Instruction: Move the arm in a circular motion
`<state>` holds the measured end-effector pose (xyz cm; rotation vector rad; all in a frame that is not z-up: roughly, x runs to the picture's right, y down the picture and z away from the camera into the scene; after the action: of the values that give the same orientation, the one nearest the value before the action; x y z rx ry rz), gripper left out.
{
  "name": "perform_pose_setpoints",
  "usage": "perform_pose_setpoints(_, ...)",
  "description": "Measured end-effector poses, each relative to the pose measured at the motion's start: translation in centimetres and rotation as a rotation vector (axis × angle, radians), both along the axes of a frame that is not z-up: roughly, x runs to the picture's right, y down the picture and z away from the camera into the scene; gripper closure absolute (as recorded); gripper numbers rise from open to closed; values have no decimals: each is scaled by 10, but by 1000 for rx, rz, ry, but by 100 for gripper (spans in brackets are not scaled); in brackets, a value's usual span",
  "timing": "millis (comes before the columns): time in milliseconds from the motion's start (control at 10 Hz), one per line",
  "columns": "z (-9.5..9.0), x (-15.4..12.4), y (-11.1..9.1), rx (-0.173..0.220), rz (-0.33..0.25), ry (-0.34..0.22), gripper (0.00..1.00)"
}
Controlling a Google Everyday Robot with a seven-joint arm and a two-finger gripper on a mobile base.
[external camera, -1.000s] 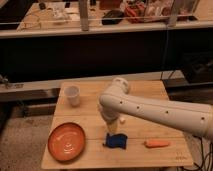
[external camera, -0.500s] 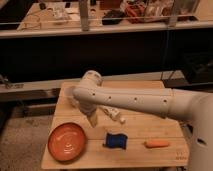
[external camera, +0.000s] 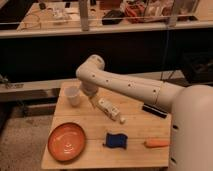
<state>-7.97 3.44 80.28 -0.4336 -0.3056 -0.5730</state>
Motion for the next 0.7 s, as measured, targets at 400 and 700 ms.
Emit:
perform_pose_setpoints(400, 34, 83, -38, 15, 116, 111, 20)
perform_pose_setpoints(700, 47, 161, -43, -1, 214, 205, 20)
